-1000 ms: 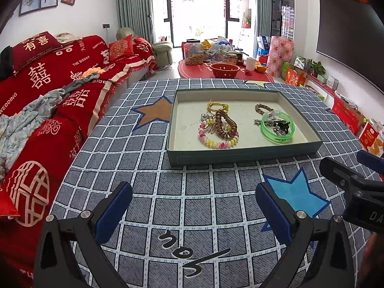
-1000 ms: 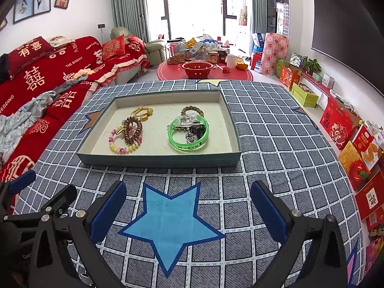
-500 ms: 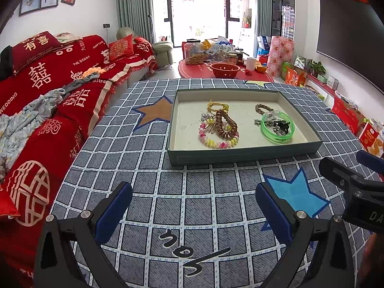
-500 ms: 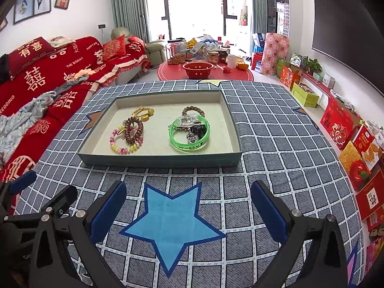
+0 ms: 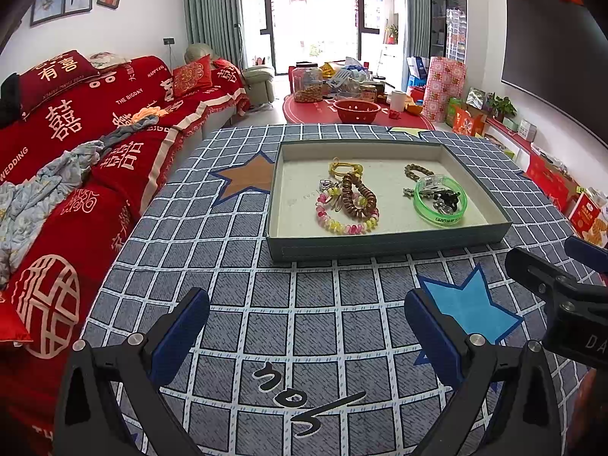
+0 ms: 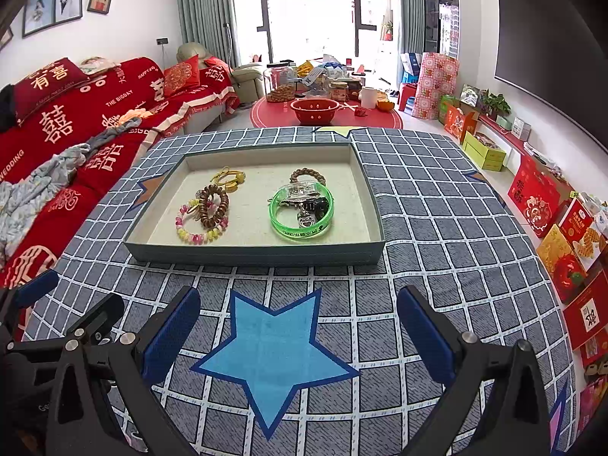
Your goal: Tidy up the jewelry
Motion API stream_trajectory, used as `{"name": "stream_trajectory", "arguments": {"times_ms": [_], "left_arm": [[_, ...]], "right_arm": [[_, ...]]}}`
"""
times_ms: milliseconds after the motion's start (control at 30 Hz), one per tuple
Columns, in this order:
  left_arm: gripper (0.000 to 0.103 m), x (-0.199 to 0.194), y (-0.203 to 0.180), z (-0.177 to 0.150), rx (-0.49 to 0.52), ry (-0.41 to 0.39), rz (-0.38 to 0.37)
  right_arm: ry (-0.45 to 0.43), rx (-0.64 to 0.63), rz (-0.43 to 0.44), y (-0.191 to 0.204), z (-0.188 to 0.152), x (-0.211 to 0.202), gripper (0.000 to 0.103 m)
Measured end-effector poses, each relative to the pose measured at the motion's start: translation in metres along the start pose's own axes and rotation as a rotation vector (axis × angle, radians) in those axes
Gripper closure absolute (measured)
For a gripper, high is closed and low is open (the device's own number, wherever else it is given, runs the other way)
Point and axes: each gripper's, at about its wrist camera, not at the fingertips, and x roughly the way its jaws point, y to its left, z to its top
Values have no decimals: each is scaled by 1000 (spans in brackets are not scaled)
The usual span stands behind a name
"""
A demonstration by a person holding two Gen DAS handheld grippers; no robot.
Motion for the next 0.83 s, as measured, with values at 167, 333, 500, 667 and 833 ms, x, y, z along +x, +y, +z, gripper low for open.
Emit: {"name": "stream_trajectory", "arguments": {"times_ms": [167,333,500,667,833], "left_arm": [[0,0,0,0,-1,0,0],[0,0,0,0,0,-1,1],[0,0,0,0,1,1,-1],[0,-2,1,-1,1,-1,4],[0,-5,1,-2,9,-13,-2]], "right_arm": [[0,0,1,0,0,0,0],[-1,0,1,0,0,0,0],[-1,0,1,0,0,0,0],[-1,1,1,0,0,0,0],[-1,1,2,0,-1,0,0]]}}
